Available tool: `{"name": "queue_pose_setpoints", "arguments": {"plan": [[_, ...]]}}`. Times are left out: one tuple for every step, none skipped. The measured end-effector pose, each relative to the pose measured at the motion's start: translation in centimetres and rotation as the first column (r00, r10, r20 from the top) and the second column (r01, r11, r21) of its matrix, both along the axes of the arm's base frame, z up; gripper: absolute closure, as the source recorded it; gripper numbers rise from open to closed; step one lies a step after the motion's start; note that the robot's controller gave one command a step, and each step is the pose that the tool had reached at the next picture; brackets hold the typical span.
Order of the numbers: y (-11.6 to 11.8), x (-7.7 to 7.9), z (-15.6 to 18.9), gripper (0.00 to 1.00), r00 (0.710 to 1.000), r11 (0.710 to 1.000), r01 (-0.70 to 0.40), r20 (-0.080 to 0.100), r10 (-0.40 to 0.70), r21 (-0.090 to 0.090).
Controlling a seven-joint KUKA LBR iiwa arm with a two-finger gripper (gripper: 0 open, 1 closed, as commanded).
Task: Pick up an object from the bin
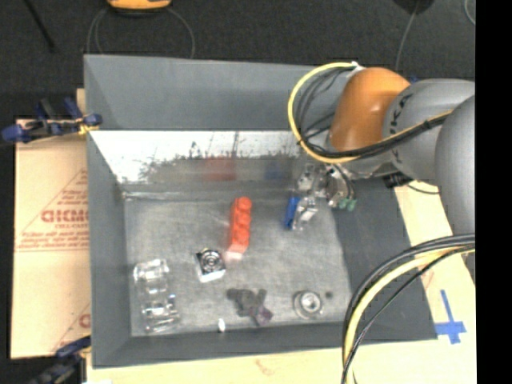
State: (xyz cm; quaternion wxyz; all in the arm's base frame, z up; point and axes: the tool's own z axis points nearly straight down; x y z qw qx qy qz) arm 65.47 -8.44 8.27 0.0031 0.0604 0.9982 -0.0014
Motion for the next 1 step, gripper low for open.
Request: {"name": "queue_pose_setpoints", "arguments": {"plan": [[0.28, -2.14, 13.04, 1.00, 1.000, 1.000, -0.014, 0.006, 0.014, -0.001]]}}
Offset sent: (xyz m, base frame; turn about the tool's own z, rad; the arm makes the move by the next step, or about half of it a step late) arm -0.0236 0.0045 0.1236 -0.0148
